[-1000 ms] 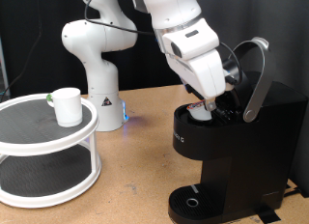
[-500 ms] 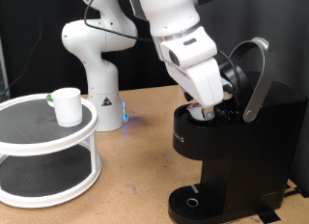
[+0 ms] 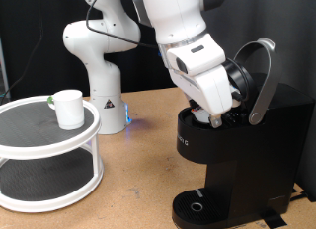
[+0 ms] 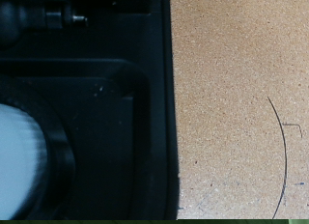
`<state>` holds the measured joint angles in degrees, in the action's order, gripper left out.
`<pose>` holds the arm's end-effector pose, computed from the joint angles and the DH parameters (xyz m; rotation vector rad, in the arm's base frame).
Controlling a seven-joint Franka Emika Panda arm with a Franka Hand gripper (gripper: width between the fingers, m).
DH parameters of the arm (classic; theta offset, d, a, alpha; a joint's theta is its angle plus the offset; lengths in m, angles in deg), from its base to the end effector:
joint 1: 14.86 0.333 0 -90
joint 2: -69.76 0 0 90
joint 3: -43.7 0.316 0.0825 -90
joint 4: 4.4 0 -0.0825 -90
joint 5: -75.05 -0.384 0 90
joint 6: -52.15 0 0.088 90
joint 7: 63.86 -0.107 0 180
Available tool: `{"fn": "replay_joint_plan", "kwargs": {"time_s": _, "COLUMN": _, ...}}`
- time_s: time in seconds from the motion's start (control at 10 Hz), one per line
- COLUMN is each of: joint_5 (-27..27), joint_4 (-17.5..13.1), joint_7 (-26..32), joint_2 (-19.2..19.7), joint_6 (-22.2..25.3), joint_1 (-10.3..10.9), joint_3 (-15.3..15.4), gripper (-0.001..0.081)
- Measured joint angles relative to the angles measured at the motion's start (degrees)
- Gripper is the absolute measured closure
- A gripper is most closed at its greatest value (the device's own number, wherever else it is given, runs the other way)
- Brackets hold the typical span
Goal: Make a cup of coffee with the keurig machine
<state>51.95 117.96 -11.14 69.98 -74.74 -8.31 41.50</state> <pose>0.5464 0.0545 0.4136 -2.6501 -1.0647 -0.2926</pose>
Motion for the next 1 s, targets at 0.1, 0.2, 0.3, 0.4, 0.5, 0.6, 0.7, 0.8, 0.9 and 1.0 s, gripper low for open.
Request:
{"fn": "replay_joint_plan", "kwargs": {"time_s": 0.1, "joint_5": -0.14, "joint_4": 0.27, "joint_7": 0.68, "joint_2": 0.0, "joint_6": -0.33, "joint_1": 0.04, "joint_3": 0.08, "gripper": 0.0001}}
{"fn": "replay_joint_plan", "kwargs": {"time_s": 0.2, "joint_5": -0.29, "joint_4": 0.54, "joint_7": 1.07, "joint_2": 0.0, "joint_6": -0.66, "joint_1": 0.09, "joint_3": 0.15, "gripper": 0.0001}}
{"fn": "replay_joint_plan", "kwargs": {"time_s": 0.3, "joint_5": -0.34, "joint_4": 0.78, "joint_7": 1.14, "joint_2": 0.0, "joint_6": -1.02, "joint_1": 0.18, "joint_3": 0.19, "gripper": 0.0001}}
{"fn": "replay_joint_plan", "kwargs": {"time_s": 0.4, "joint_5": -0.34, "joint_4": 0.98, "joint_7": 1.14, "joint_2": 0.0, "joint_6": -1.47, "joint_1": 0.21, "joint_3": 0.25, "gripper": 0.0001}}
{"fn": "replay_joint_plan", "kwargs": {"time_s": 0.5, "joint_5": -0.34, "joint_4": 1.08, "joint_7": 1.14, "joint_2": 0.0, "joint_6": -1.69, "joint_1": 0.21, "joint_3": 0.27, "gripper": 0.0001}}
{"fn": "replay_joint_plan", "kwargs": {"time_s": 0.6, "joint_5": -0.34, "joint_4": 1.08, "joint_7": 1.14, "joint_2": 0.04, "joint_6": -1.75, "joint_1": 0.21, "joint_3": 0.27, "gripper": 0.0001}}
{"fn": "replay_joint_plan", "kwargs": {"time_s": 0.7, "joint_5": -0.34, "joint_4": 1.08, "joint_7": 1.13, "joint_2": 0.09, "joint_6": -1.81, "joint_1": 0.21, "joint_3": 0.27, "gripper": 0.0001}}
{"fn": "replay_joint_plan", "kwargs": {"time_s": 0.8, "joint_5": -0.34, "joint_4": 1.06, "joint_7": 1.1, "joint_2": 0.16, "joint_6": -1.83, "joint_1": 0.21, "joint_3": 0.26, "gripper": 0.0001}}
{"fn": "replay_joint_plan", "kwargs": {"time_s": 0.9, "joint_5": -0.34, "joint_4": 1.02, "joint_7": 0.99, "joint_2": 0.26, "joint_6": -2.05, "joint_1": 0.21, "joint_3": 0.26, "gripper": 0.0001}}
{"fn": "replay_joint_plan", "kwargs": {"time_s": 1.0, "joint_5": -0.36, "joint_4": 1.01, "joint_7": -0.27, "joint_2": 0.55, "joint_6": -3.49, "joint_1": 0.2, "joint_3": 0.27, "gripper": 0.0001}}
